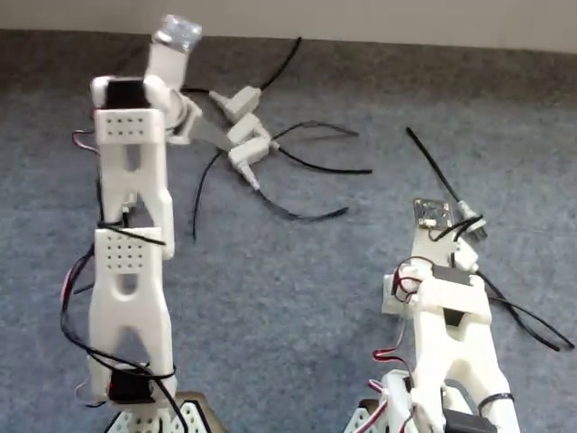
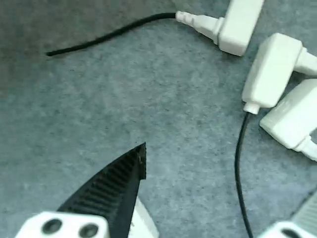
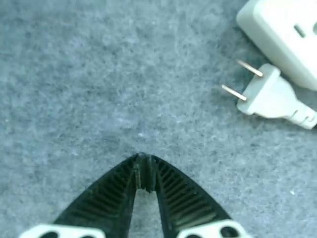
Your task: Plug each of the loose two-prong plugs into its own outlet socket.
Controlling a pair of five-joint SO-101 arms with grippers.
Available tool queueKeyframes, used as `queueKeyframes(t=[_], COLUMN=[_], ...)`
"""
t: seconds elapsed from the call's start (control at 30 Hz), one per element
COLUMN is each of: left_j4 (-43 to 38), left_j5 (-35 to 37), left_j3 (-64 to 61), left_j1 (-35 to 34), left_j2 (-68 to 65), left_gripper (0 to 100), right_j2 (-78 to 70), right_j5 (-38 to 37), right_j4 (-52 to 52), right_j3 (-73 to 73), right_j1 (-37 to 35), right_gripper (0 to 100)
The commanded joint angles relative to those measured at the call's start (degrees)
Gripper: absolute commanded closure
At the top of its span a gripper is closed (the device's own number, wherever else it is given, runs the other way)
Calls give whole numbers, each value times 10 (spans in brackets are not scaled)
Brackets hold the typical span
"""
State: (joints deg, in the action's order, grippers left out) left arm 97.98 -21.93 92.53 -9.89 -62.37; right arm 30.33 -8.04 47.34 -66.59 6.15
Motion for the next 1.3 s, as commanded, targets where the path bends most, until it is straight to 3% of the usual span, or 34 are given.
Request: queueKeyframes(t=[0.0, 0.07, 0.3, 0.5, 0.83, 1.27], left_j4=[5, 19, 25, 7, -25, 29], left_j5=[-7, 7, 164, 171, 171, 173], left_j3=[24, 23, -67, -87, -87, -92], left_j1=[-36, -64, -182, -235, -181, -60], left_j2=[81, 95, 59, -23, -115, -112], left_gripper=[546, 575, 679, 681, 680, 681], right_j2=[15, 15, 15, 15, 15, 15], right_j5=[1, 1, 0, 1, 3, 1], right_j4=[-5, -5, -5, -5, -5, -6], right_j3=[2, 2, 2, 2, 2, 2], right_j1=[4, 3, 3, 2, 2, 2], right_gripper=[992, 992, 992, 992, 992, 992])
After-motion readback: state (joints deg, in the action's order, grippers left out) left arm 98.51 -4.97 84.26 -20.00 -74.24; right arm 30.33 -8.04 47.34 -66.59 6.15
